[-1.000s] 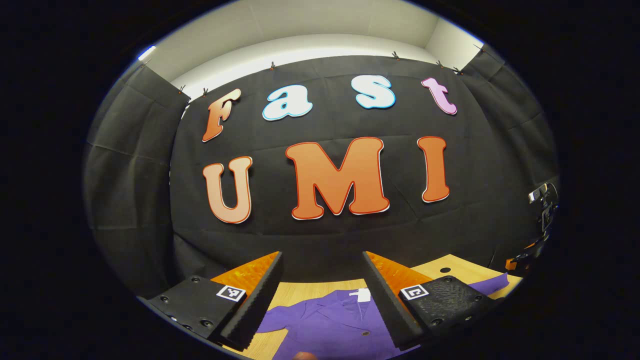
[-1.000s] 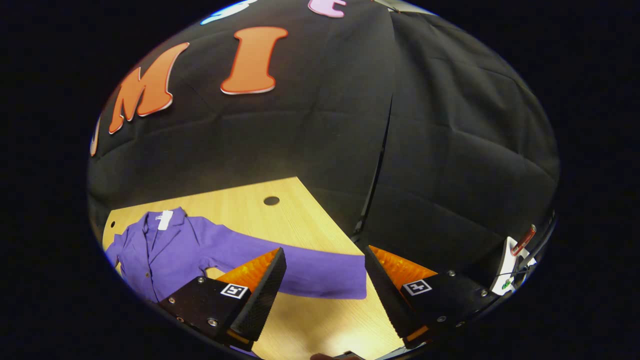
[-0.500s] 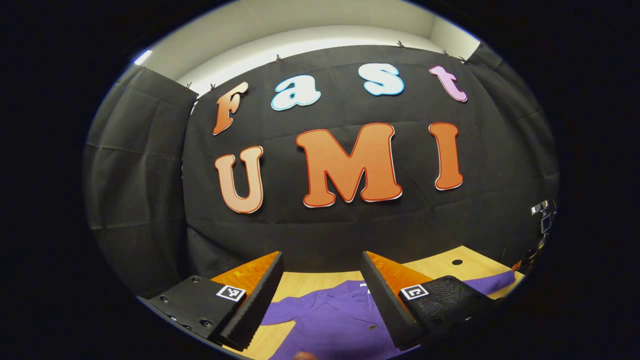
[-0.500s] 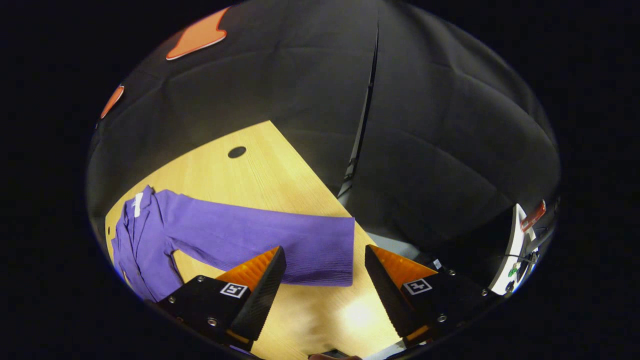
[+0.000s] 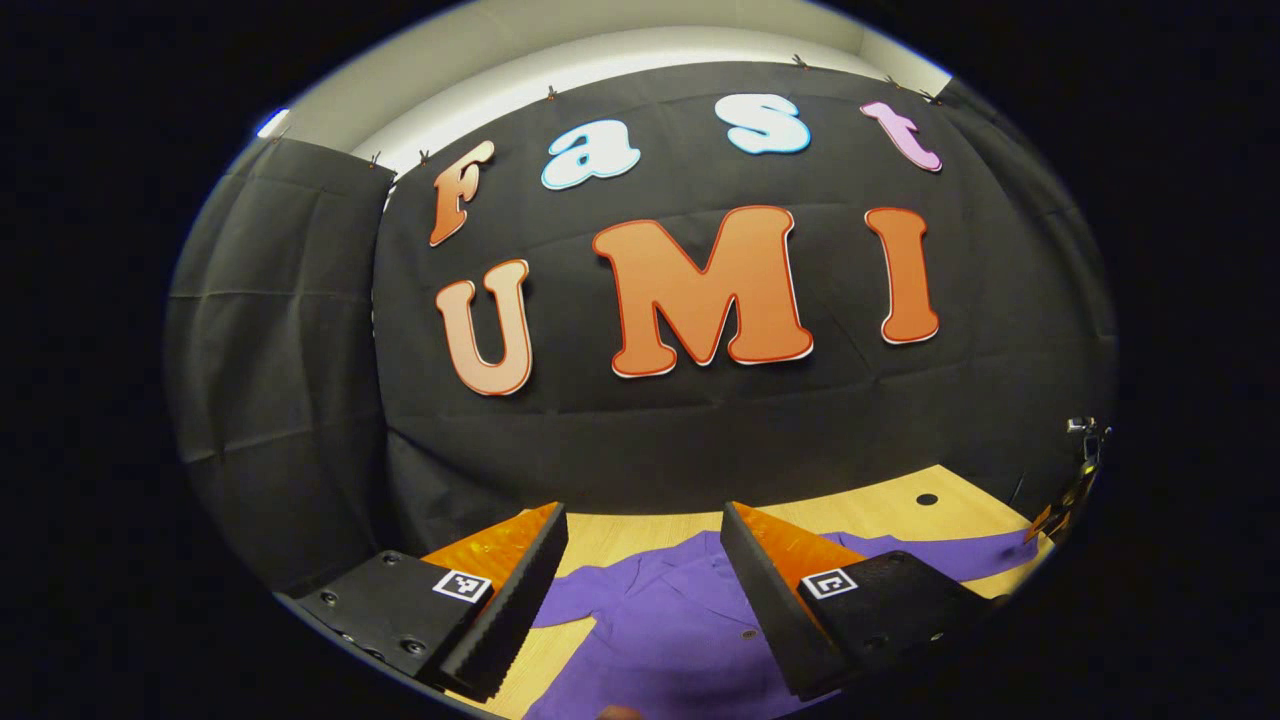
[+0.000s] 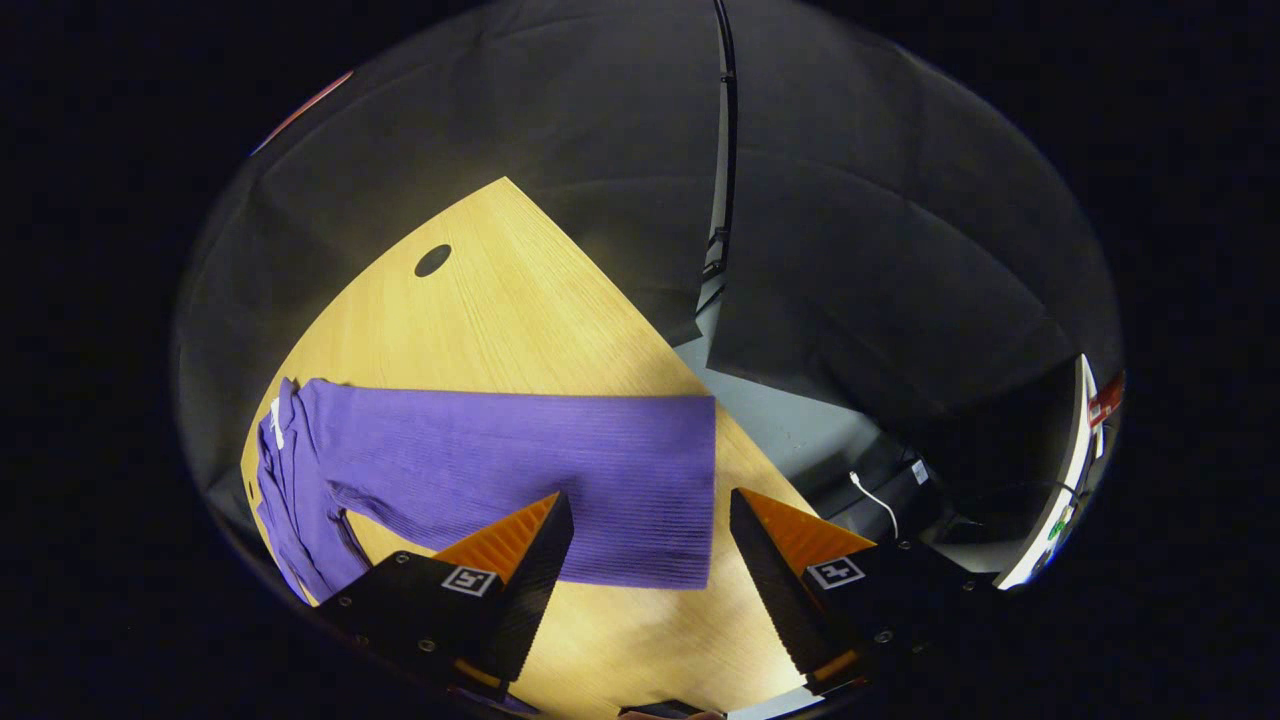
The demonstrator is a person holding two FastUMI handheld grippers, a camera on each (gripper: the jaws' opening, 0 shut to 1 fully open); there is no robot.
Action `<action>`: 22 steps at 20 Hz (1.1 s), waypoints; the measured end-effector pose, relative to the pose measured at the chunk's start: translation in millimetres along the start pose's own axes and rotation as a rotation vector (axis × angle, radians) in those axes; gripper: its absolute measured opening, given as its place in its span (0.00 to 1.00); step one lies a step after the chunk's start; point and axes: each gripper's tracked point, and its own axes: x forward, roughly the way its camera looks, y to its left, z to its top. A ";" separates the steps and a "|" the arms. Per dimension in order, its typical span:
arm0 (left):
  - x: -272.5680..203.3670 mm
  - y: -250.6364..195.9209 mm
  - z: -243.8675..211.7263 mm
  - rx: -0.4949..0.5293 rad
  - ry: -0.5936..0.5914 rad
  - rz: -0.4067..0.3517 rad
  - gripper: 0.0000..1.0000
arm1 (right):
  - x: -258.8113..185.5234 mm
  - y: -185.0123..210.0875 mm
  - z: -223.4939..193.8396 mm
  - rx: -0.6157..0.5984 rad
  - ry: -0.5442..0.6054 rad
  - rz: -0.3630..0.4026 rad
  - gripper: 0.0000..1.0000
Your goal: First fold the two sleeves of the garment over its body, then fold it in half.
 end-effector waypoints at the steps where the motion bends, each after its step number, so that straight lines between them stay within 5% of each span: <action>1: -0.2 -2.2 -4.9 0.001 0.012 0.003 0.97 | 4.7 1.4 -1.1 -0.003 0.020 0.001 0.96; 10: -9.1 -4.1 -19.5 0.015 0.063 0.036 0.96 | 24.7 -2.3 -12.6 -0.060 0.133 -0.097 0.90; 13: -9.1 -3.6 -27.0 0.019 0.086 0.042 1.00 | 25.6 8.0 -13.0 -0.067 0.144 -0.089 0.54; 14: -8.6 -3.7 -29.3 0.020 0.089 0.043 1.00 | 26.5 10.2 -12.8 -0.064 0.143 -0.079 0.63; 15: -11.3 -2.4 -29.0 0.020 0.089 0.044 1.00 | 25.6 12.3 -12.1 -0.055 0.143 -0.070 0.36; 17: -11.9 0.0 -28.8 0.020 0.082 0.040 1.00 | 24.1 19.5 -16.4 0.005 0.164 -0.019 0.10; 22: -2.3 15.3 -32.4 0.001 0.085 0.019 0.97 | -4.5 40.5 2.7 0.033 0.093 0.061 0.04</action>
